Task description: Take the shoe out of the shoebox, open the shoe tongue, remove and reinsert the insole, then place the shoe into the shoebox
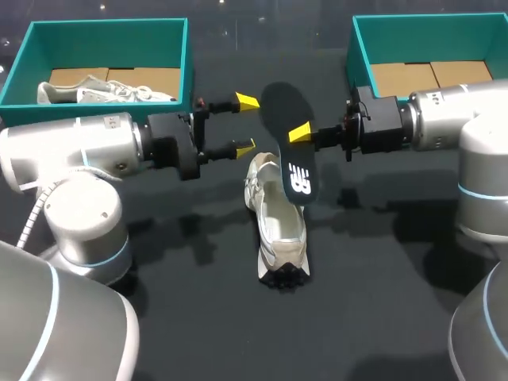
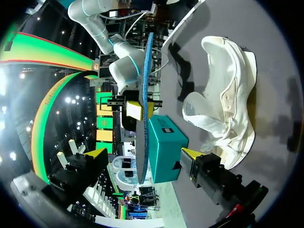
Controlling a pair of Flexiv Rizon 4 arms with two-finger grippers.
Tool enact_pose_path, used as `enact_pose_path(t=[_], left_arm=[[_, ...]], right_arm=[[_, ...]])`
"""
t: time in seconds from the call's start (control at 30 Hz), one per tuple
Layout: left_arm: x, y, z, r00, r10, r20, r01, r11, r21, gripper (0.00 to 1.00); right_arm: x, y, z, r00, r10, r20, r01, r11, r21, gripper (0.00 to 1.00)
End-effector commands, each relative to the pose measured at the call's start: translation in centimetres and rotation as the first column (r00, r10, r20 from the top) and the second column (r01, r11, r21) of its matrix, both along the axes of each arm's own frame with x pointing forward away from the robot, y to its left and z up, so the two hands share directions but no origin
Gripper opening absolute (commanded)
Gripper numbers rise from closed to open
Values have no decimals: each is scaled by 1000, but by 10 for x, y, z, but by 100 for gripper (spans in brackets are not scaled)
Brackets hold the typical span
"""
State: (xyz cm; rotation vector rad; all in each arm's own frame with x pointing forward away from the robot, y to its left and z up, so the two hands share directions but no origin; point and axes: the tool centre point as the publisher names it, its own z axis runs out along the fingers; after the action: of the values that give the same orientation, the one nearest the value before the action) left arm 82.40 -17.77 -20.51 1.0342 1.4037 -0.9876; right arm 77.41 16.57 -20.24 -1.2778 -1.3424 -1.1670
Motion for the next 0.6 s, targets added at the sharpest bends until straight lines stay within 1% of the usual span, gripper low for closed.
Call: enact_pose_path(t=[0.03, 0.1, 0.33, 0.57, 0.6], left_arm=[[7, -11, 1, 999, -24, 28, 26, 996, -82, 100], [6, -9, 7, 998, -47, 51, 50, 998, -45, 100], [6, -9, 7, 998, -47, 51, 50, 998, -45, 100], [7, -22, 9, 998, -69, 10, 70, 997, -41, 100], [7, -25, 9, 998, -70, 5, 70, 997, -41, 88]], right_arm=[[-5, 8, -1, 1000, -2, 0, 2, 1000, 25, 0], [-6, 9, -1, 1000, -6, -5, 6, 1000, 28, 0], [-6, 9, -1, 1000, -6, -5, 6, 1000, 28, 0], [-3, 14, -3, 1000, 7, -9, -6, 1000, 26, 0], [-3, 14, -3, 1000, 7, -10, -7, 1000, 27, 0]])
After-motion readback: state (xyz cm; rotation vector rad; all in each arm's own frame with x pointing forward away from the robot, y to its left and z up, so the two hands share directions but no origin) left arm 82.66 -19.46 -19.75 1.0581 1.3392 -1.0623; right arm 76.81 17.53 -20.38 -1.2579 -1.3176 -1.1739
